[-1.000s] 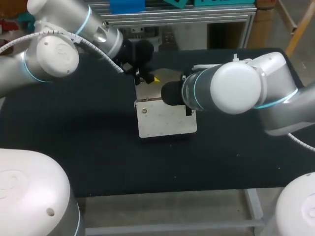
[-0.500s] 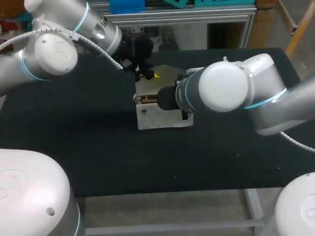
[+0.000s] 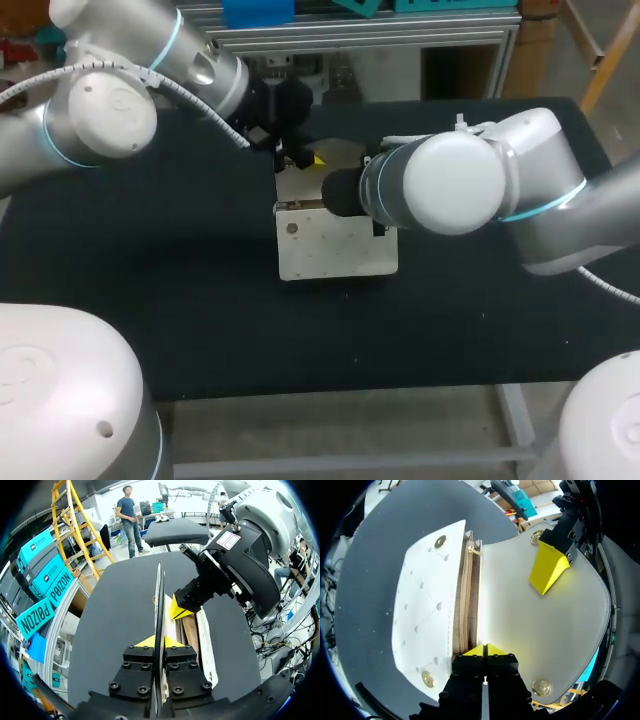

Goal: Pick up the bag, open it, inspect its contents, close it, and place it on the opposite side

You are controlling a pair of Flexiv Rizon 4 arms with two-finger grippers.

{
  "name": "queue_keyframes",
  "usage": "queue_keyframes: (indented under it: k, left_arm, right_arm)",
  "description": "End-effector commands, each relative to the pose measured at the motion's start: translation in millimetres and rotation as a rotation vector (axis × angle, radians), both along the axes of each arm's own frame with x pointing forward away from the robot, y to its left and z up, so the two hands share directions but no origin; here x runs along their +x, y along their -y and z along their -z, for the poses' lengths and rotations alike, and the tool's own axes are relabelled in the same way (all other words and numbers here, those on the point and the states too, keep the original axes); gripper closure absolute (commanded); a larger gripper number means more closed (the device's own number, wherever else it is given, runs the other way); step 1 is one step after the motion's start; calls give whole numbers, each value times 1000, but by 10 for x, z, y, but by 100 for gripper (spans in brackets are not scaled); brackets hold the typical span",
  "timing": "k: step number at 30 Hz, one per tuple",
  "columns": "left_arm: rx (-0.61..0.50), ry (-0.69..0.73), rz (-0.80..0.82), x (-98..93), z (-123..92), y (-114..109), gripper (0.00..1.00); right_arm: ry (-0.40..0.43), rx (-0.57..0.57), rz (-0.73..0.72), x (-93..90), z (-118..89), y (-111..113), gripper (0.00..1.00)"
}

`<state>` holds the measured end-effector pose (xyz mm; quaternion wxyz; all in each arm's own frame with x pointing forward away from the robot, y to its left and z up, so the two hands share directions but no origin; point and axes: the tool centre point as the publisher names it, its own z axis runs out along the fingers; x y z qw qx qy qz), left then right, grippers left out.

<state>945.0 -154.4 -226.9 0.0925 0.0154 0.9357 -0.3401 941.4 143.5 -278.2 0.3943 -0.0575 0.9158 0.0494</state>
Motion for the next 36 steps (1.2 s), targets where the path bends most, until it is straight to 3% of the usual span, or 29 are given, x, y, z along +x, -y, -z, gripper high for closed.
queue_keyframes:
  k: [1,6,15,23,36]
  left_arm:
    - [3,1,1,-8,-15,10,100]
    - [1,-1,-4,5,-6,0,100]
    - [-19,8,-48,91,-72,-69,100]
    - [-22,-6,-74,163,-17,-65,100]
    - [-56,38,-4,-39,-102,-59,100]
  right_arm:
    - [13,1,-2,75,22,-36,100]
    - [-8,-9,-20,127,97,-111,100]
    - [-58,-22,-32,-37,326,-125,100]
    - [-54,-22,-30,-139,321,-123,100]
    - [-182,-22,-6,80,480,-118,100]
